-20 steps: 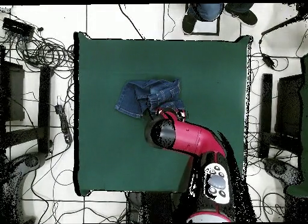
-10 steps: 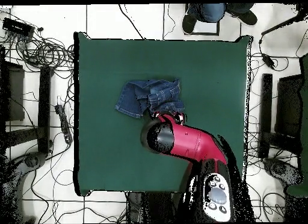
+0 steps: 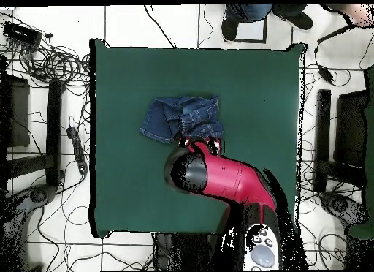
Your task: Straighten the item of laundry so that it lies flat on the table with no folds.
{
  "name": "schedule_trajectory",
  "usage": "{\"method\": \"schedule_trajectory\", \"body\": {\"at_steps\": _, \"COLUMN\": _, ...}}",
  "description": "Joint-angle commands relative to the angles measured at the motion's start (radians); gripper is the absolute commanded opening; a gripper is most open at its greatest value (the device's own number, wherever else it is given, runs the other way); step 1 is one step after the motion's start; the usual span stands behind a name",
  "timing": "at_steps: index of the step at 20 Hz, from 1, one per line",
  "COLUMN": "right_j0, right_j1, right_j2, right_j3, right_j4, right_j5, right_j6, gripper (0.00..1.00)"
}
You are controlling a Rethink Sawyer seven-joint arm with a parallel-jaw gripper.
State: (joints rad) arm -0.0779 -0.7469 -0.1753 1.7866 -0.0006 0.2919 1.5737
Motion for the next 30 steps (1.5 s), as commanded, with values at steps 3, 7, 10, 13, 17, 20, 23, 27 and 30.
{"method": "schedule_trajectory", "body": {"at_steps": 3, "right_j0": 0.039, "right_j1": 0.042, "right_j2": 0.145, "right_j3": 0.102, "right_j4": 0.036, "right_j5": 0.026, "right_j6": 0.182, "gripper": 1.0}}
{"method": "schedule_trajectory", "body": {"at_steps": 7, "right_j0": 0.055, "right_j1": 0.068, "right_j2": 0.136, "right_j3": 0.102, "right_j4": 0.036, "right_j5": -0.02, "right_j6": 0.207, "gripper": 1.0}}
{"method": "schedule_trajectory", "body": {"at_steps": 10, "right_j0": 0.048, "right_j1": 0.089, "right_j2": 0.145, "right_j3": 0.105, "right_j4": 0.039, "right_j5": -0.045, "right_j6": 0.211, "gripper": 1.0}}
{"method": "schedule_trajectory", "body": {"at_steps": 13, "right_j0": 0.046, "right_j1": 0.112, "right_j2": 0.146, "right_j3": 0.103, "right_j4": 0.03, "right_j5": -0.094, "right_j6": 0.215, "gripper": 1.0}}
{"method": "schedule_trajectory", "body": {"at_steps": 17, "right_j0": 0.043, "right_j1": 0.148, "right_j2": 0.136, "right_j3": 0.096, "right_j4": 0.018, "right_j5": -0.159, "right_j6": 0.22, "gripper": 1.0}}
{"method": "schedule_trajectory", "body": {"at_steps": 20, "right_j0": 0.043, "right_j1": 0.179, "right_j2": 0.117, "right_j3": 0.077, "right_j4": 0.002, "right_j5": -0.203, "right_j6": 0.21, "gripper": 1.0}}
{"method": "schedule_trajectory", "body": {"at_steps": 23, "right_j0": 0.036, "right_j1": 0.209, "right_j2": 0.112, "right_j3": 0.057, "right_j4": -0.004, "right_j5": -0.235, "right_j6": 0.197, "gripper": 1.0}}
{"method": "schedule_trajectory", "body": {"at_steps": 27, "right_j0": 0.022, "right_j1": 0.246, "right_j2": 0.119, "right_j3": 0.043, "right_j4": -0.005, "right_j5": -0.265, "right_j6": 0.186, "gripper": 1.0}}
{"method": "schedule_trajectory", "body": {"at_steps": 30, "right_j0": 0.033, "right_j1": 0.286, "right_j2": 0.107, "right_j3": 0.023, "right_j4": 0.001, "right_j5": -0.3, "right_j6": 0.192, "gripper": 1.0}}
